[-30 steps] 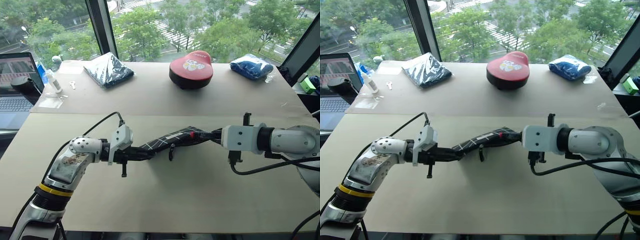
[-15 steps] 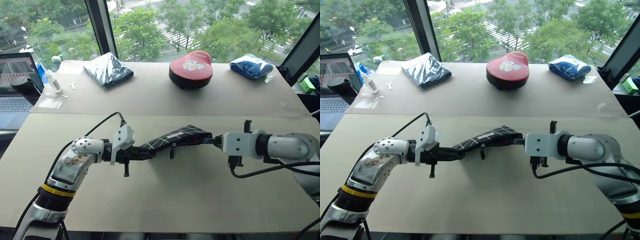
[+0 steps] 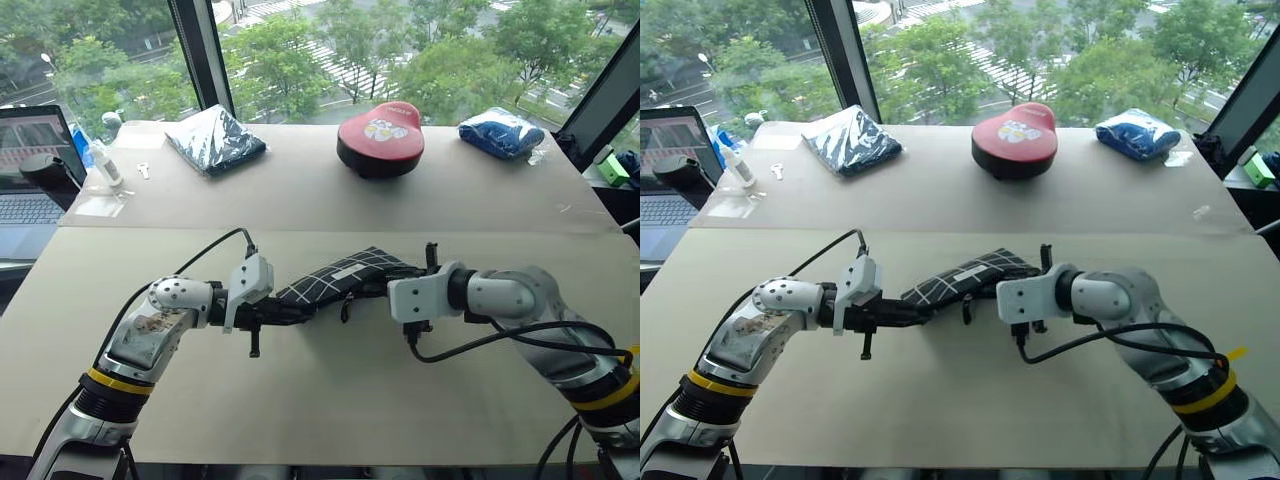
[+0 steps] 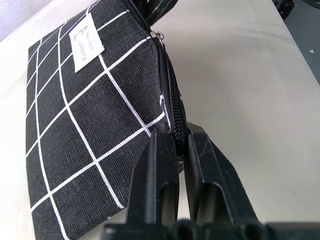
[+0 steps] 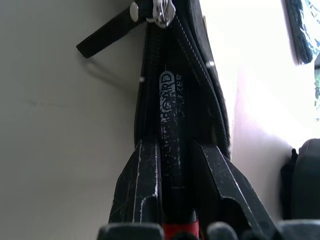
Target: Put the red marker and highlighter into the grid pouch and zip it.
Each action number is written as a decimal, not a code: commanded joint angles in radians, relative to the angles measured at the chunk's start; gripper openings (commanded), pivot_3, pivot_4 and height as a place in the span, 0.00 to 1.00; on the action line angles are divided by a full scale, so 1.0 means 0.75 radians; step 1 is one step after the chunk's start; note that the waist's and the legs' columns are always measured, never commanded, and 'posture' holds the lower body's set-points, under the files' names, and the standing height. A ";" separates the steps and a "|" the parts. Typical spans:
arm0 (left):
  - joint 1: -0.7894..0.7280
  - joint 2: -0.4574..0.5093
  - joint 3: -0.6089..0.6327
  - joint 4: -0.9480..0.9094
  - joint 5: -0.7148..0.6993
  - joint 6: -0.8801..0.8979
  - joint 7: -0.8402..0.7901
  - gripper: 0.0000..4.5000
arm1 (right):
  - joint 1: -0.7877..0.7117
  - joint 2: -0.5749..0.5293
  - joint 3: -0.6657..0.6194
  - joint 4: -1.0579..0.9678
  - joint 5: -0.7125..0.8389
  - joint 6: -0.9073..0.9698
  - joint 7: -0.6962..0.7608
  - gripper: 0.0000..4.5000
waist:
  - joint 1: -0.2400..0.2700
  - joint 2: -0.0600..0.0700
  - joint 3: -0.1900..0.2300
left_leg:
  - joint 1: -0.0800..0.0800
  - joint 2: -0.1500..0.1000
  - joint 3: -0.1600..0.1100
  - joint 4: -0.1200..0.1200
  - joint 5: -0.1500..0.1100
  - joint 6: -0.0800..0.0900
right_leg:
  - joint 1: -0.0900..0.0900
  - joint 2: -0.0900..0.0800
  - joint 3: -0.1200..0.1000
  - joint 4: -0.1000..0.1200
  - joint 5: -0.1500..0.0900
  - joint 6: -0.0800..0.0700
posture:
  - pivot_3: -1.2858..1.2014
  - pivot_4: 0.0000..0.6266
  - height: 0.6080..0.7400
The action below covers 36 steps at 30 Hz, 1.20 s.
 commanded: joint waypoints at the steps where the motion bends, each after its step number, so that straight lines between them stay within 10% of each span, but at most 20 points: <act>1: -0.025 -0.001 0.008 -0.020 -0.005 -0.030 -0.012 0.00 | -0.049 0.036 0.074 0.131 -0.145 -0.270 -0.110 0.11 | 0.000 0.000 0.000 | 0.000 0.000 0.000 0.000 0.000 0.000 | 0.000 0.000 0.000 0.000 0.000 0.000 | 0.52 0.24 1.00; 10: -0.012 0.005 0.024 -0.038 -0.008 -0.027 -0.006 0.00 | -0.156 0.142 0.084 0.501 -0.215 -0.659 -0.333 0.11 | -0.013 0.000 0.000 | 0.002 -0.001 0.001 -0.001 0.002 -0.004 | -0.001 0.001 0.001 0.003 0.000 0.000 | 0.52 0.24 1.00; 15: 0.004 0.011 0.032 -0.049 -0.010 -0.026 0.000 0.00 | -0.151 0.146 -0.005 0.487 -0.054 -0.546 -0.201 0.52 | -0.019 0.000 0.000 | 0.002 0.000 0.001 -0.001 0.002 -0.003 | -0.001 0.001 0.002 0.004 0.000 0.000 | 0.52 0.24 1.00; 21: 0.011 0.004 0.030 -0.055 -0.009 -0.021 0.016 0.00 | -0.151 0.106 -0.183 0.489 0.183 -0.475 -0.118 0.52 | -0.018 0.000 0.000 | 0.002 -0.001 0.000 -0.001 0.001 -0.001 | 0.000 0.000 0.002 0.003 0.000 0.000 | 0.52 0.24 1.00; 25: 0.015 0.003 0.028 -0.057 -0.011 -0.019 0.026 0.00 | -0.120 0.081 -0.343 0.438 0.460 -0.280 -0.008 0.52 | -0.017 0.000 0.000 | 0.002 0.000 0.000 -0.002 0.001 -0.001 | 0.000 0.000 0.002 0.003 0.000 0.000 | 0.52 0.24 1.00; 30: 0.015 -0.005 0.028 -0.059 -0.016 -0.006 0.039 0.00 | 0.050 -0.071 -0.634 0.218 1.174 0.578 0.238 0.52 | 0.001 0.000 0.000 | 0.001 0.001 -0.001 -0.002 0.000 0.001 | 0.001 -0.002 0.002 0.003 0.000 0.000 | 0.52 0.24 1.00; 36: 0.012 -0.010 0.035 -0.061 -0.028 0.011 0.054 0.00 | 0.401 -0.110 -0.640 0.037 1.254 0.767 0.210 0.52 | 0.003 0.000 0.000 | 0.000 0.004 -0.004 -0.003 -0.001 0.002 | 0.003 -0.005 0.006 -0.002 0.000 0.000 | 0.52 0.24 1.00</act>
